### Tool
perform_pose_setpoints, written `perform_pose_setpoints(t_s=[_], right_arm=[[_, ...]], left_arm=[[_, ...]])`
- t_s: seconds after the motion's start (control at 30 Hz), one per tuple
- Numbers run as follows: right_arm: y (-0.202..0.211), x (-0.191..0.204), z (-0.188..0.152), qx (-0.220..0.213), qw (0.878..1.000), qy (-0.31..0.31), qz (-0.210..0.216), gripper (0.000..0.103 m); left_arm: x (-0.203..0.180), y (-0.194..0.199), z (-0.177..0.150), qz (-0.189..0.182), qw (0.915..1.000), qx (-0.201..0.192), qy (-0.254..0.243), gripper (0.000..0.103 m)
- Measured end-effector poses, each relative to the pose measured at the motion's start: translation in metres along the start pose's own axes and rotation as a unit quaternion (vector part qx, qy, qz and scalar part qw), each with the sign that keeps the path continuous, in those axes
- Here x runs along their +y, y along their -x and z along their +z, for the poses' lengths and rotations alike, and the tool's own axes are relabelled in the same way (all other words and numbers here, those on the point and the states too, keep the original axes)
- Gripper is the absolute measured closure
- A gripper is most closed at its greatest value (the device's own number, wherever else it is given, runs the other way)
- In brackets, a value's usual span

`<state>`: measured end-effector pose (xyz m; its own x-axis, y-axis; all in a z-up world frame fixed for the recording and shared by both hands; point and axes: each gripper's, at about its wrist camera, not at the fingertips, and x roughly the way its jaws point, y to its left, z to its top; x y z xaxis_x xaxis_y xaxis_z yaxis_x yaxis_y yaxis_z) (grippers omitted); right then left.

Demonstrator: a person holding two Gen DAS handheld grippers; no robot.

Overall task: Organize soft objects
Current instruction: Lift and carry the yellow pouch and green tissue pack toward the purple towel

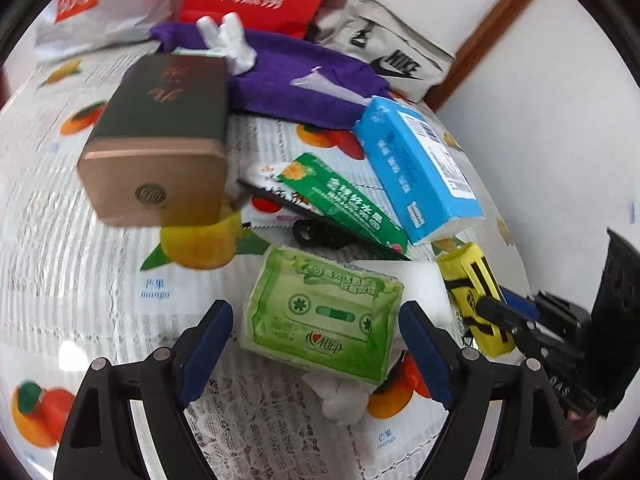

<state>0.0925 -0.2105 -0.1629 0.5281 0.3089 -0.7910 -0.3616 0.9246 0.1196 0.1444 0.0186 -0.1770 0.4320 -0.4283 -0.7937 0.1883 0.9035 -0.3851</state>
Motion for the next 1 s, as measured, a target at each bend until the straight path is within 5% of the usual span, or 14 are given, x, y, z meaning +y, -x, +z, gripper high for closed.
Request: perform_pose_setpoints(t_s=[0.47,0.63,0.87,1.0], right_arm=[[-0.015,-0.001,-0.008,0.018,1.000,-0.010,0.003,0.066],[-0.015,-0.004,-0.012,0.018,1.000,-0.008,-0.016,0.040],[-0.029,-0.005,-0.017,0.028,0.999,-0.007,-0.039,0.041],[-0.026,-0.008,-0.015,0.024,0.999,-0.010,-0.040,0.062]], left_arm=[[-0.011,-0.010,-0.005,-0.024,0.9993,0.020,-0.021,0.013],[-0.015,-0.016,-0.006,-0.008,0.9993,0.019,-0.032,0.013],[-0.006,-0.008,-0.004,-0.011,0.9998,-0.004,-0.014,0.029],[-0.001,0.003,-0.003,0.007,0.9997,-0.018,-0.012,0.031]])
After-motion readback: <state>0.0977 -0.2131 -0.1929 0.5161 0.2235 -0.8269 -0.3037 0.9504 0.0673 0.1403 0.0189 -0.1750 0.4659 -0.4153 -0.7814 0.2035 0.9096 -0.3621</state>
